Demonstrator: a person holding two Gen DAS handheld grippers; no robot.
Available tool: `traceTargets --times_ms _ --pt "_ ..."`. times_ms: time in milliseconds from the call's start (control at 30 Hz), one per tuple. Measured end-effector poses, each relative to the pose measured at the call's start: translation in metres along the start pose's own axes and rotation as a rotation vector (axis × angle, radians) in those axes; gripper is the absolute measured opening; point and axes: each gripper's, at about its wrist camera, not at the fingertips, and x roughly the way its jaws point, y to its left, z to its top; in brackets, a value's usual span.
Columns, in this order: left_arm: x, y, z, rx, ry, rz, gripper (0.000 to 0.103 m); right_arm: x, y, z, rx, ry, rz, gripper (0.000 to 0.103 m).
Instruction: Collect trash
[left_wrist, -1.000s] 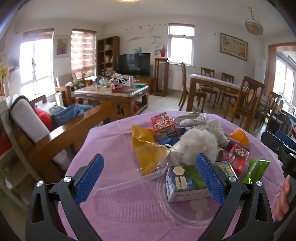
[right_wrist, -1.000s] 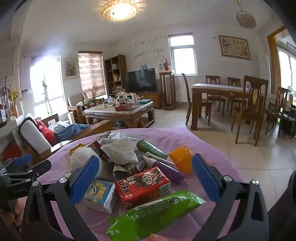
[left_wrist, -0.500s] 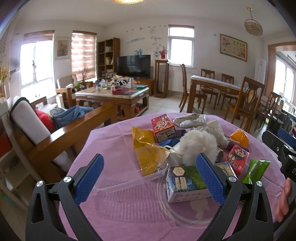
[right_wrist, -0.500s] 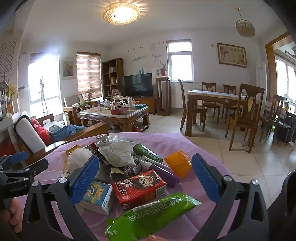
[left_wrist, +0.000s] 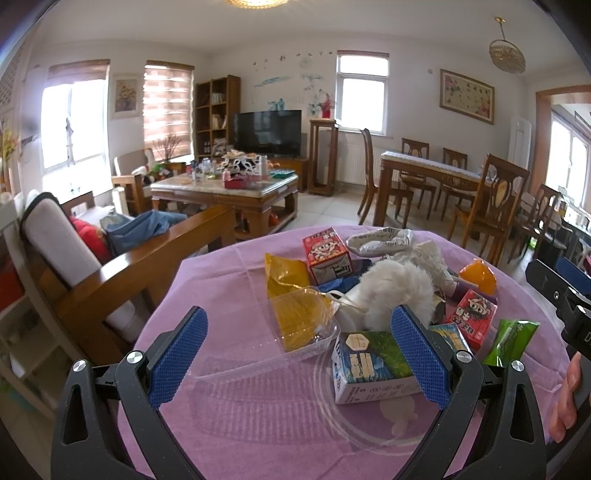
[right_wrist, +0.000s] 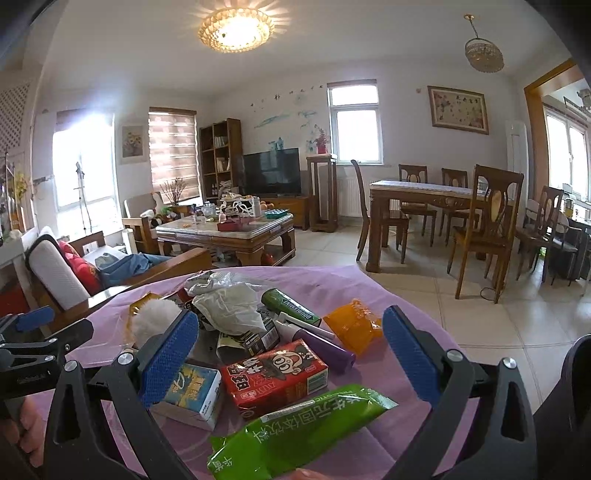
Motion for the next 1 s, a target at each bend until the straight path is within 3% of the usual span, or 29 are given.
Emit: traceTargets --times_ms 1000 --pt "-0.0003 0.0013 -0.0026 0.0 -0.002 0.0 0.098 -0.0002 0.0011 -0.0021 0.008 -0.004 0.003 0.099"
